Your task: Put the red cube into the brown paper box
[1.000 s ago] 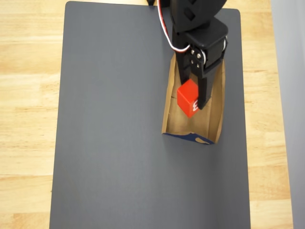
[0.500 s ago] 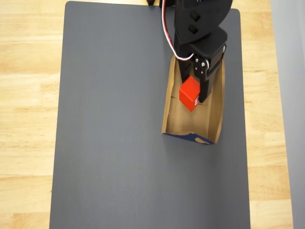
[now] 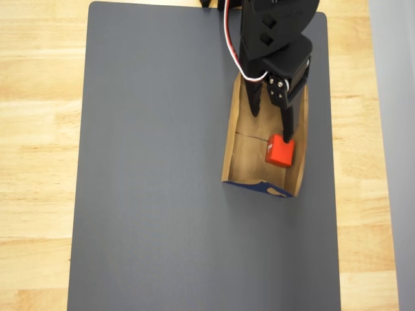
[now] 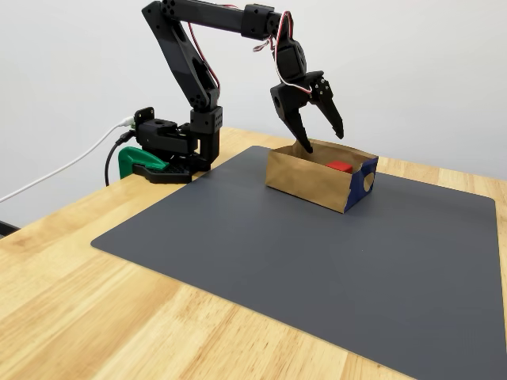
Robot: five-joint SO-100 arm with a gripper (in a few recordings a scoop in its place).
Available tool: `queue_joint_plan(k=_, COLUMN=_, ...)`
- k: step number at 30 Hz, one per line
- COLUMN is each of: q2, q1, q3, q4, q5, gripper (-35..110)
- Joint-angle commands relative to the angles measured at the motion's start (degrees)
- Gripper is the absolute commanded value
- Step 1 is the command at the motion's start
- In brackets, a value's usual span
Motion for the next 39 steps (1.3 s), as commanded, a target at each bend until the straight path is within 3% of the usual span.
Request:
queue_joint_plan(k=1, q2=1.7, q1=-0.4, q3=0.0, q4=-0.3, q5=-0.4, gripper=26)
queue_joint_plan(k=9, q2=7.2, q1=3.1, q3=0.6, q4=-5.3, q5=0.1, gripper=0)
queue_joint_plan(k=21, q2=35.4, q1=12.4, q3=18.8, q4=-22.9, q5=8.3, gripper=0)
queue_joint_plan(k=30, q2=60.2, q1=18.4, q3=31.5, q4=-23.4, q5=12.0, gripper=0)
queue_joint_plan(k=39, q2=61.2, q1=19.2, q3=33.0, q4=-20.9, q5=12.0, gripper=0)
